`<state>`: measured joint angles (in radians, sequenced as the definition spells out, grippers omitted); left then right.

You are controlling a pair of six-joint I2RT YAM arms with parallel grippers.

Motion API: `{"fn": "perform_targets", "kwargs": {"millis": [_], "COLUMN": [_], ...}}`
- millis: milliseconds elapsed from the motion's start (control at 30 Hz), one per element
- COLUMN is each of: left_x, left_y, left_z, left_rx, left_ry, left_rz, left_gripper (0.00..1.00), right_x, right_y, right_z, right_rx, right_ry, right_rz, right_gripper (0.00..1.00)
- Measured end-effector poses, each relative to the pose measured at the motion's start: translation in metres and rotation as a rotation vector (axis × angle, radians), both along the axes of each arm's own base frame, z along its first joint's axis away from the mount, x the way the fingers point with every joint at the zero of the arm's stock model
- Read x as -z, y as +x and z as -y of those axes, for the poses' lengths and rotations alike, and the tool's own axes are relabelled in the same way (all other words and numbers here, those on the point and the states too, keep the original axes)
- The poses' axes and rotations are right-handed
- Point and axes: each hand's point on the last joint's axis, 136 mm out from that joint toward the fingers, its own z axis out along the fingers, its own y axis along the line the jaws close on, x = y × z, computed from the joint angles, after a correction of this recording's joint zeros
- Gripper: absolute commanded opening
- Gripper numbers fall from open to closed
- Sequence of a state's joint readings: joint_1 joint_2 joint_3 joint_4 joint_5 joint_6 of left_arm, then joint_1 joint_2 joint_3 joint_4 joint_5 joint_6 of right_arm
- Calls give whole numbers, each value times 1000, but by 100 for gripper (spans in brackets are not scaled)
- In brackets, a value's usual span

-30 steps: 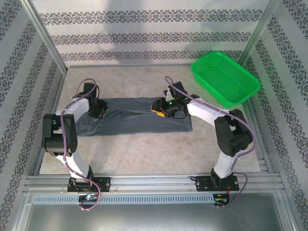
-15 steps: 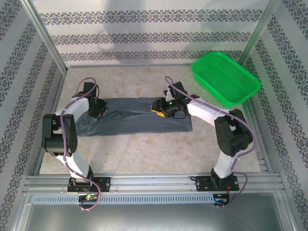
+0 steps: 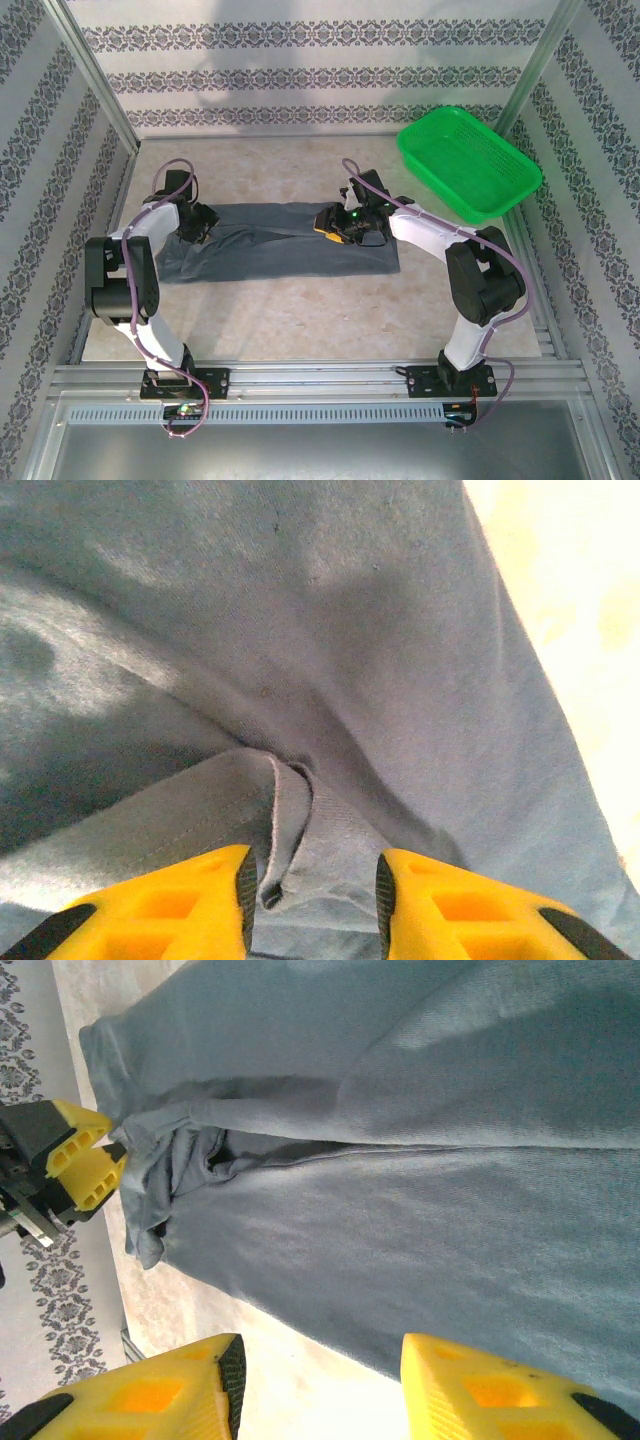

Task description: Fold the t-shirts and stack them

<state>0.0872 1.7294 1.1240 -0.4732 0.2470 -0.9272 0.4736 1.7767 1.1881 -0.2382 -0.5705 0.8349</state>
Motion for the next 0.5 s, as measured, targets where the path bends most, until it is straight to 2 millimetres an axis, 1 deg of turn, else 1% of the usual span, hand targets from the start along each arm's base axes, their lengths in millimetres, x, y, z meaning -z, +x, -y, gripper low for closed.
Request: {"fn": "perform_targets", "kwargs": {"millis": [133, 267, 367, 500], "left_x": [7, 10, 12, 11], "left_y": [1, 0, 0, 3], "left_z": [3, 5, 7, 11], "left_rx": [10, 16, 20, 26], "left_ry": [-16, -30, -38, -43], "left_rz": [-10, -12, -11, 6], "left_gripper": [36, 35, 30, 19], "right_x": [0, 0, 0, 0], "right_y": [0, 0, 0, 0], "right_z": [0, 0, 0, 0], "right_rx": [0, 0, 0, 0], "right_ry": [0, 0, 0, 0], "right_rz": [0, 0, 0, -1], "right_gripper": [46, 46, 46, 46]}}
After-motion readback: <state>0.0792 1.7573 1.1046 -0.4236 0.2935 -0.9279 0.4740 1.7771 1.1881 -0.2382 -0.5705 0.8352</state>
